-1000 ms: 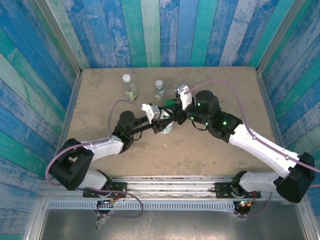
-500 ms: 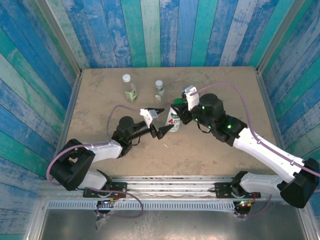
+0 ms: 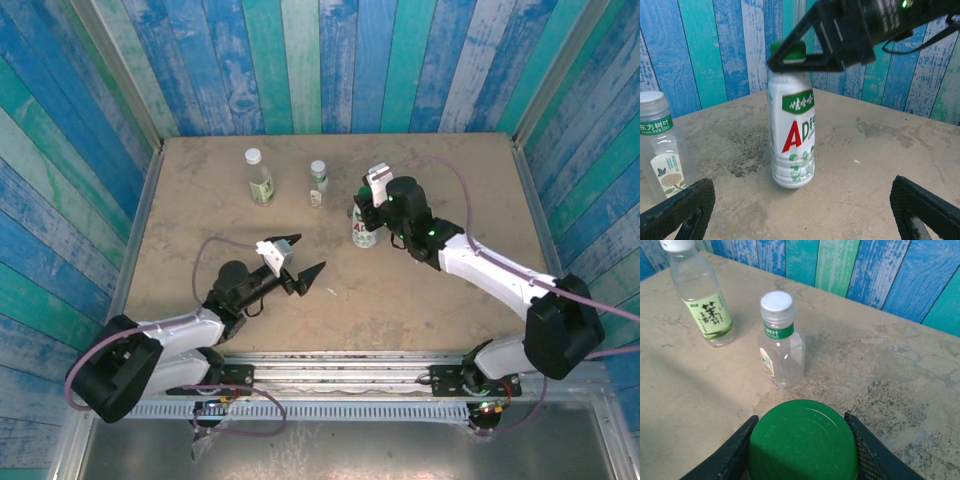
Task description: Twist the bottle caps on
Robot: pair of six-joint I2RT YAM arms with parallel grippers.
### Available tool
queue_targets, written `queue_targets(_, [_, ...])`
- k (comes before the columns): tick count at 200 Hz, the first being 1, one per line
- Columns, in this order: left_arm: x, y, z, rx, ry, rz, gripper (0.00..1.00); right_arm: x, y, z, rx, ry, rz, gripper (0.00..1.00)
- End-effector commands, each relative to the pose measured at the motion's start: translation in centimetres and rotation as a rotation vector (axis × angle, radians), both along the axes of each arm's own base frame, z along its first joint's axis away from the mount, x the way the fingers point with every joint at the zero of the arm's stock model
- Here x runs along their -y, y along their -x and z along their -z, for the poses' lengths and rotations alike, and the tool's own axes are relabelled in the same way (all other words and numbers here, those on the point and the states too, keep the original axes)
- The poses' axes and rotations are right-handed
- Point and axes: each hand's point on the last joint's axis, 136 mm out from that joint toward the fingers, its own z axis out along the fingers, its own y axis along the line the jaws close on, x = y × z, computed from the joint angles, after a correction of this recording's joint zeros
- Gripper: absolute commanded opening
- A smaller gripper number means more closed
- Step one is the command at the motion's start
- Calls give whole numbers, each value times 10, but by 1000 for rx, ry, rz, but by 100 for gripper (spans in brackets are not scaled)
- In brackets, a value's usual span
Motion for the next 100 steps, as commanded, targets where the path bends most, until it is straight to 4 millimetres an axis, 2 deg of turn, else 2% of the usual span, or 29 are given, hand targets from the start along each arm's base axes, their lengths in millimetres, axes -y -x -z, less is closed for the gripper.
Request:
queue_targets(1, [-4, -3, -6, 8, -2, -30, 94, 1, -6, 3, 31, -17, 14, 32])
queue_targets(39, [-7, -5, -11, 17, 19, -53, 94, 6, -2, 25, -10, -39, 35, 37])
queue_targets(57, [-10, -9, -16, 7, 40, -80, 94, 5, -1, 28, -19, -36, 30, 42])
queue_targets(76, [-14, -13, -18, 6, 33, -116, 94, 8, 1, 19, -5, -35, 31, 51])
queue_targets(100, [-28, -22, -16, 13, 5, -211, 94, 10, 5, -5, 31, -47, 23, 65])
